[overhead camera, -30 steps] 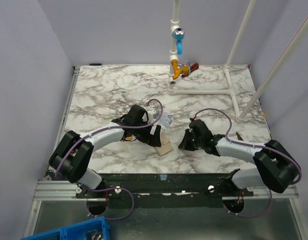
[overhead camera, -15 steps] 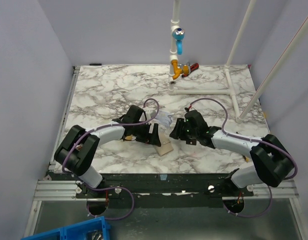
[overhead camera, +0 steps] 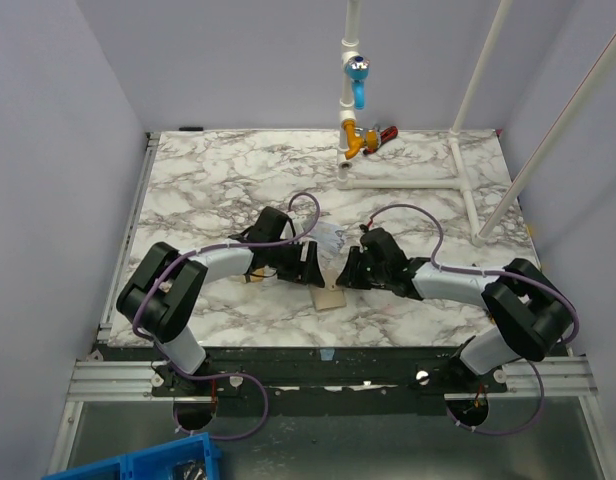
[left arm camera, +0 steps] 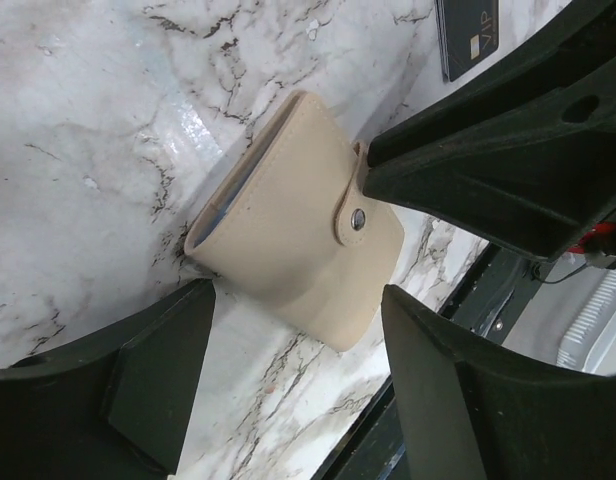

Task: Put the credit cards into the card holder
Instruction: Pick up the card holder from the center of the board.

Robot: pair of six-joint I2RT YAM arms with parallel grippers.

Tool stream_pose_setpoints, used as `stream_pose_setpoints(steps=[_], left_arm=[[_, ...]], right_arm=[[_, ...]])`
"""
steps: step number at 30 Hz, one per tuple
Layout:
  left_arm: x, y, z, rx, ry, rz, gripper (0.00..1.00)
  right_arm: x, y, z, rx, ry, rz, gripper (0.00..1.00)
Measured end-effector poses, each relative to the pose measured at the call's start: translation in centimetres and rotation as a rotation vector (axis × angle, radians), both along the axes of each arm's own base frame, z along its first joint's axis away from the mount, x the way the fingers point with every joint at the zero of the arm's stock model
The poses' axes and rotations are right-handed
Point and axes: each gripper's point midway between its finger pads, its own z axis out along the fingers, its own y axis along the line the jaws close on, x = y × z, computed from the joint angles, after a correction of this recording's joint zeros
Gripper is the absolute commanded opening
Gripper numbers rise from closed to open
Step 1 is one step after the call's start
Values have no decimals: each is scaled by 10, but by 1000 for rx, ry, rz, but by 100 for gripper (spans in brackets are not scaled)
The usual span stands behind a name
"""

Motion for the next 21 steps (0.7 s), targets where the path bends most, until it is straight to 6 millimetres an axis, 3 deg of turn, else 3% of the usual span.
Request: stream_pose_setpoints(steps=[5,13,21], left_arm=[[2,1,1,-3,5,12,69],[1,0,2,-14,13,13,69],[-2,-6,-2,0,35,-8,67]], right_arm=[[-5,-6,-10,-5,21,-28,12],[-3,-7,-13,7,22,-57,1],[-4,-10,-17,39,31,-112,1]])
